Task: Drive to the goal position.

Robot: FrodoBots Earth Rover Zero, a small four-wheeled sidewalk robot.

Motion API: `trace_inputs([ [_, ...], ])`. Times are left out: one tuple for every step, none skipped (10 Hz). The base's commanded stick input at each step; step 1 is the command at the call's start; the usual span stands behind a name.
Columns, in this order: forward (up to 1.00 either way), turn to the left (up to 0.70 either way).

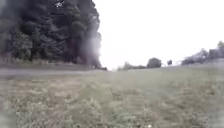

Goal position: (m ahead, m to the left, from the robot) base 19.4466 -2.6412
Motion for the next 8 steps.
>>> trace_inputs([
  [0.70,-0.12],
  [0.70,-0.11],
  [0.70,0.00],
  [0.70,0.00],
  [0.70,-0.04],
  [0.70,-0.07],
  [0.70,-0.21],
  [0.70,-0.24],
])
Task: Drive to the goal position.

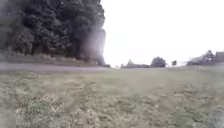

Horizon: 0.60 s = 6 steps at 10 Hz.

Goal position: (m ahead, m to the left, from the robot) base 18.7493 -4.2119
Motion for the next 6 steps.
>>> trace_inputs([
  [0.70,-0.32],
  [0.70,-0.34],
  [0.70,-0.35],
  [0.70,-0.35],
  [0.70,-0.35],
  [0.70,-0.31],
])
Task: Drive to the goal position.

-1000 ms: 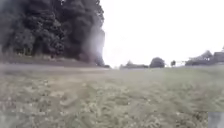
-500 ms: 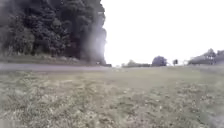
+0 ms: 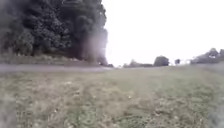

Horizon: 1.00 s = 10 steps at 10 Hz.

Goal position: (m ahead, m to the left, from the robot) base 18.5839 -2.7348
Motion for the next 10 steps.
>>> trace_inputs([
  [0.70,-0.25],
  [0.70,-0.02],
  [0.70,-0.01],
  [0.70,0.00],
  [0.70,0.00],
  [0.70,0.00],
  [0.70,0.00],
  [0.70,0.00],
  [0.70,-0.10],
  [0.70,-0.14],
])
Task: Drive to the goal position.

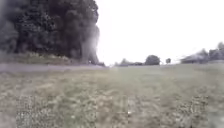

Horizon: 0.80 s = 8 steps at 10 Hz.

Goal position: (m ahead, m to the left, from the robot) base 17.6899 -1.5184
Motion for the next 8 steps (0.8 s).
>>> trace_inputs([
  [0.70,-0.17],
  [0.70,-0.20],
  [0.70,-0.22],
  [0.70,-0.14],
  [0.70,-0.17],
  [0.70,-0.29],
  [0.70,-0.30],
  [0.70,-0.31],
])
